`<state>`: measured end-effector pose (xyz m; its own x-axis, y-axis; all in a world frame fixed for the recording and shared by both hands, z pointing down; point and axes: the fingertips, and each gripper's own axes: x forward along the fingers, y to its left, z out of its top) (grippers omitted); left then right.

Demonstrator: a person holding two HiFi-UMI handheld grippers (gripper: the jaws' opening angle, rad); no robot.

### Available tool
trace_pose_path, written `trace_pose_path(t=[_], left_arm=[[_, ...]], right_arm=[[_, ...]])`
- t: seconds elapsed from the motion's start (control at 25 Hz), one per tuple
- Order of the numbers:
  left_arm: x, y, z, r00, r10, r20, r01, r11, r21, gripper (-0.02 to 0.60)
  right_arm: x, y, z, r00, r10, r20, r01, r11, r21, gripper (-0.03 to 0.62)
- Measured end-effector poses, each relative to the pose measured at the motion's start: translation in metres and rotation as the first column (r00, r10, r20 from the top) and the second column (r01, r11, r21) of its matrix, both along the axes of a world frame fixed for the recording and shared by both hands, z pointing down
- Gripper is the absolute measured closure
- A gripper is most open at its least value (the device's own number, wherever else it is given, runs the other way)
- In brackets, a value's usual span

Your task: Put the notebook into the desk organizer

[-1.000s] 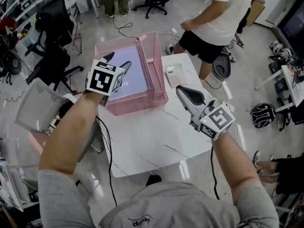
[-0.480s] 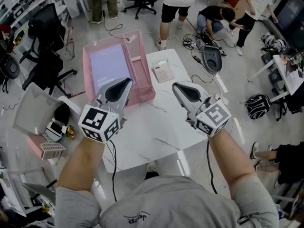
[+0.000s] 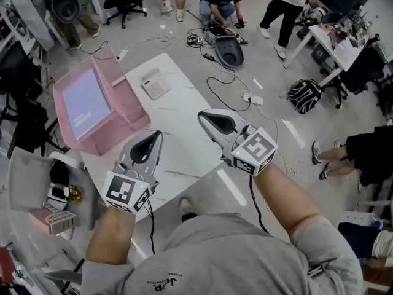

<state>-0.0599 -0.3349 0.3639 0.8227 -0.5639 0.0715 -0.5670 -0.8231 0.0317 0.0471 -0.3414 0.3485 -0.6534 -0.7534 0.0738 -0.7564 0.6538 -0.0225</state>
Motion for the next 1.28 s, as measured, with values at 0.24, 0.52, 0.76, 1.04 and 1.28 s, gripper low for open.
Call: trace_pose_path(t=[0.24,0.52,0.76,1.04,1.28], left_arm=[[0.119,0.062,0.039,0.966,0.26,0.004,-0.259,0.963,-0.071,0.524],[0.248,0.168,0.084,0.789,0.612,0.05,-0.606,0.79,-0.099,0.523],[0.325,0.281,0.1,0.657,0.752,0.058,-0.736,0.656,-0.166,0.525],[0.398,0.387,0.085,0.622,0.776,0.102,-0.765,0.63,-0.131,0.525],[0.449,0.443,0.079,0.606,0.787,0.116,-0.776,0.617,-0.13,0.525]], right_arm=[[0.097,0.084,0.042,0.986,0.167,-0.003,-0.167,0.983,-0.076,0.592],[0.21,0.215,0.089,0.874,0.486,-0.006,-0.481,0.863,-0.155,0.592],[0.291,0.36,0.101,0.724,0.689,-0.028,-0.682,0.71,-0.179,0.592],[0.366,0.528,0.102,0.583,0.811,0.045,-0.792,0.58,-0.193,0.592],[0.421,0.624,0.103,0.484,0.872,0.072,-0.853,0.488,-0.186,0.592]])
